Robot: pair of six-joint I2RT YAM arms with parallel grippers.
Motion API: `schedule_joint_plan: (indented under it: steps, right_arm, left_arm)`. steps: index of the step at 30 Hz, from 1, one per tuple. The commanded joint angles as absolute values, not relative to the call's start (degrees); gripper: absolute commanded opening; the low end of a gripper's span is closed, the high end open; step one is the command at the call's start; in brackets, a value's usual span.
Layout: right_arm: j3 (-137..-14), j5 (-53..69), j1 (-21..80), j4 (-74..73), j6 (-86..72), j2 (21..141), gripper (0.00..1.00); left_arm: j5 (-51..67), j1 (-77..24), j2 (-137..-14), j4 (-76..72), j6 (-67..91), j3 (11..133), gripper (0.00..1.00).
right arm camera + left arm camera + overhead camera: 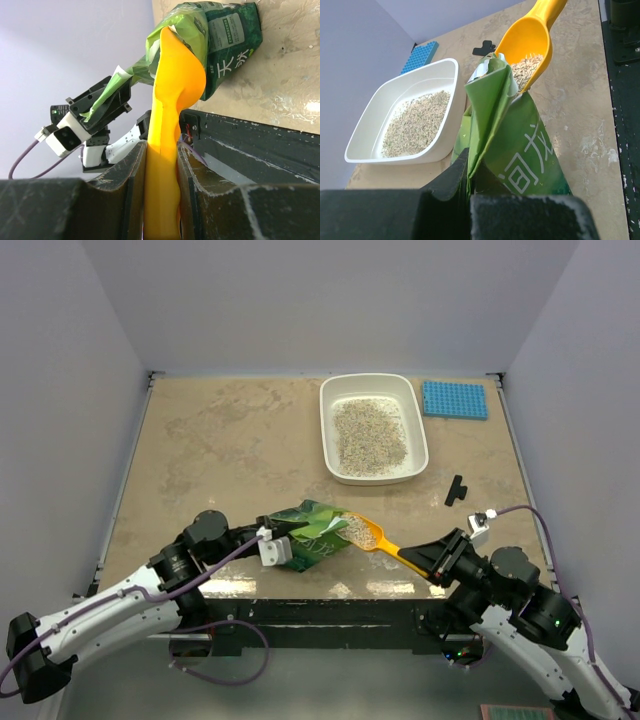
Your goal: Fill the litter box with clean litter
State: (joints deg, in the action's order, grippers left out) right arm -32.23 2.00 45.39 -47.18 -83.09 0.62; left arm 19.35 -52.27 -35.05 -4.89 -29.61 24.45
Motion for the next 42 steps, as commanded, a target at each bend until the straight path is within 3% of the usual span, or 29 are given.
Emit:
schedule_joint_plan:
  steps: [1, 31, 42]
  right_arm:
    - [-32.79, -0.62, 45.44, -44.3, -84.72, -1.05, 0.0]
    - [-30.32, 0.18, 45.53, -26.9, -89.56, 2.9, 0.0]
    - [-32.87, -10.18, 45.53, -21.18, -88.77, 9.58, 0.0]
  left_arm:
    - [17.75, -52.38, -33.49, -7.29, -30.06, 24.26, 0.0]
    - [8.35, -52.38, -21.62, -9.67, -30.24, 22.85, 0.0]
    - [6.42, -52.21, -20.21, -10.37, -30.06, 22.15, 0.0]
